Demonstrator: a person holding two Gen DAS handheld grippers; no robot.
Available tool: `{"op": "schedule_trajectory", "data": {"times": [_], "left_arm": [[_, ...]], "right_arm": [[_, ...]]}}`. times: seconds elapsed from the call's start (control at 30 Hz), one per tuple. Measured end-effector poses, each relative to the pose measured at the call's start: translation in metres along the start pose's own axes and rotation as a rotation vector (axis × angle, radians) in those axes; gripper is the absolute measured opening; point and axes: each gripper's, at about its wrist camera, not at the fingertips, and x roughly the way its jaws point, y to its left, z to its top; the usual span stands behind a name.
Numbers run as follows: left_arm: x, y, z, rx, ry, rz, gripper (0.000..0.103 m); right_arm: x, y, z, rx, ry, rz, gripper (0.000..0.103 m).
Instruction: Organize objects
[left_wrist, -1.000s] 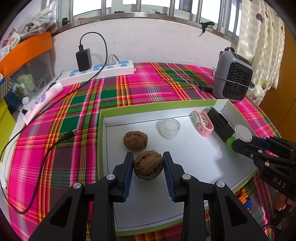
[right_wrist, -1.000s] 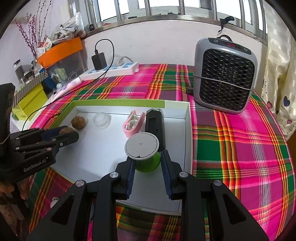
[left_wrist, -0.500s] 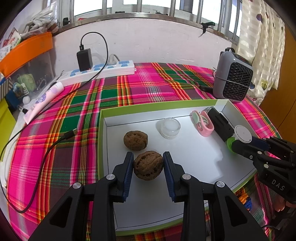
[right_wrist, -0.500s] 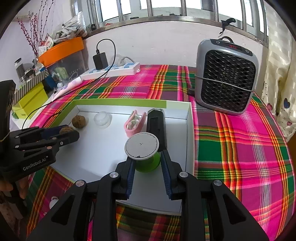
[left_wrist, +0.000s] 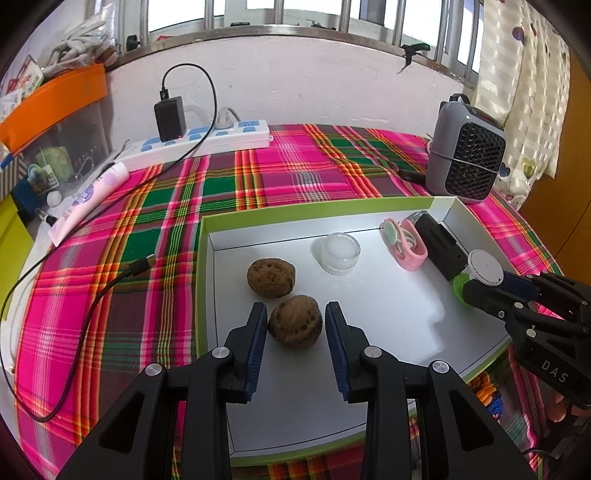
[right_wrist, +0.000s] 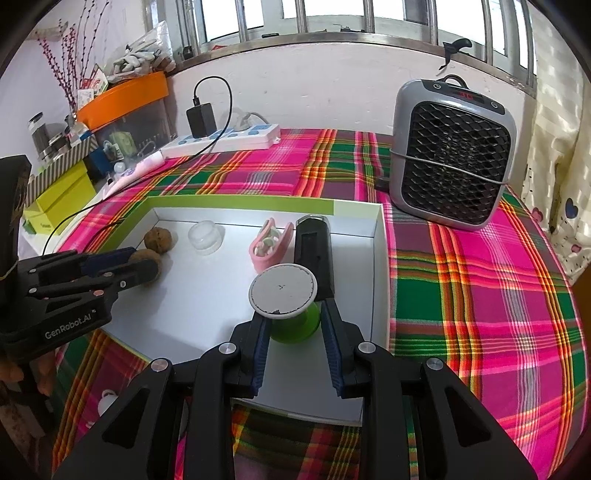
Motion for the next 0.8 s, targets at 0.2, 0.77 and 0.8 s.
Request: {"op": "schedule_trajectory", "data": {"times": [0.2,0.77,0.8], "left_arm": [[-0.0005,-0.0004,-0.0003,-0.002,-0.001,-0.002,0.032],[-0.0009,-0.0007,-0.0013,0.001,-0.001,-0.005,0.035],[-0.0009,-0.0002,-0.0013,0.000,0.000,-0.005,0.035]], "right_arm": [[-0.0011,0.0003,-0.0006,0.003,-0.002,0.004,0.029],[-0.0041,0.0026,-0.0028,0.007,-0.012,0.014,0.039],[-0.0041,0.0022,-0.0030,0.009,-0.012,0.013,0.039]]}}
